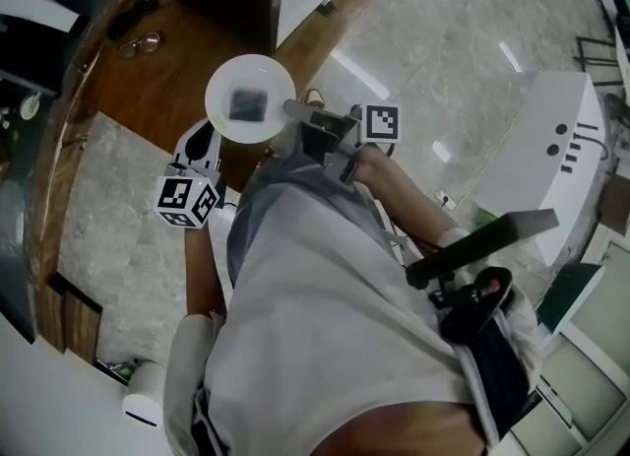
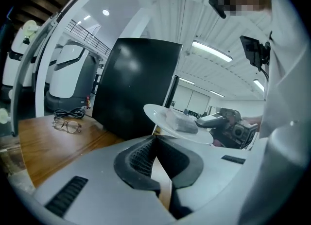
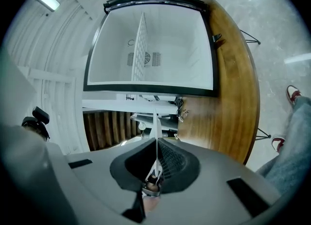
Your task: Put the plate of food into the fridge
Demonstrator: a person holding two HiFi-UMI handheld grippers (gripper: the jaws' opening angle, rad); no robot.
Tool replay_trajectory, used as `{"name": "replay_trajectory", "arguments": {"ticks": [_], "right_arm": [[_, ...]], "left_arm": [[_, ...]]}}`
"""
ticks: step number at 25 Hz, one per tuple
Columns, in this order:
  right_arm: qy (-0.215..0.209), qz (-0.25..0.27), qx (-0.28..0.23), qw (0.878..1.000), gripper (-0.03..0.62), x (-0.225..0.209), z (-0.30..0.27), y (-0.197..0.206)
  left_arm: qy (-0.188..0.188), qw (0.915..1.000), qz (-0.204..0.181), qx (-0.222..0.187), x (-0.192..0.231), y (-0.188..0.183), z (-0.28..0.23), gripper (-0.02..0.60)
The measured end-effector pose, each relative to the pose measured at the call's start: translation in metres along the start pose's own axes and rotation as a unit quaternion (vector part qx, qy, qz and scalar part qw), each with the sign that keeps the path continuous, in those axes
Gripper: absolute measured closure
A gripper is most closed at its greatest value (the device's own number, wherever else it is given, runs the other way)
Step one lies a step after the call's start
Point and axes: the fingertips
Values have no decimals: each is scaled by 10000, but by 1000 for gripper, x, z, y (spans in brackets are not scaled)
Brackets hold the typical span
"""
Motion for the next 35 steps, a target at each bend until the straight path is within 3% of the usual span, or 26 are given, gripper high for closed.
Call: {"name": "replay_trajectory", "arguments": {"ticks": [10,14,16,20,23,29,35], "right_arm": [[-81,-14,-235,9997,571,24,66,-40],[-80,52,-336,9994,570,31,93,-58],[-86,16,-407,9991,571,34,111,-75],[-128,-82,-502,9986,570,41,173,-142],[-197,-122,-532,9983,569,46,216,-189],[-324,-76,-466,9984,569,59,233,-228],[-546,39,-301,9980,569,74,234,-276]], "left_arm": [[653,9975,-260,-100,-60,-36,-52,563],[594,9964,-560,-225,-82,-52,-76,563],[633,9954,-682,-222,-98,-61,-95,563],[771,9955,-492,-261,-146,-97,-168,563],[710,9957,-533,-249,-178,-122,-216,563],[392,9937,-994,-341,-194,-154,-234,563],[127,9933,-887,-723,-200,-186,-247,563]]}}
Point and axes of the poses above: the fingertips, and each gripper's own axes: z backward along the fingers, x to its left, y out of its underside, and after that the axes turned 8 degrees about x, right-handed
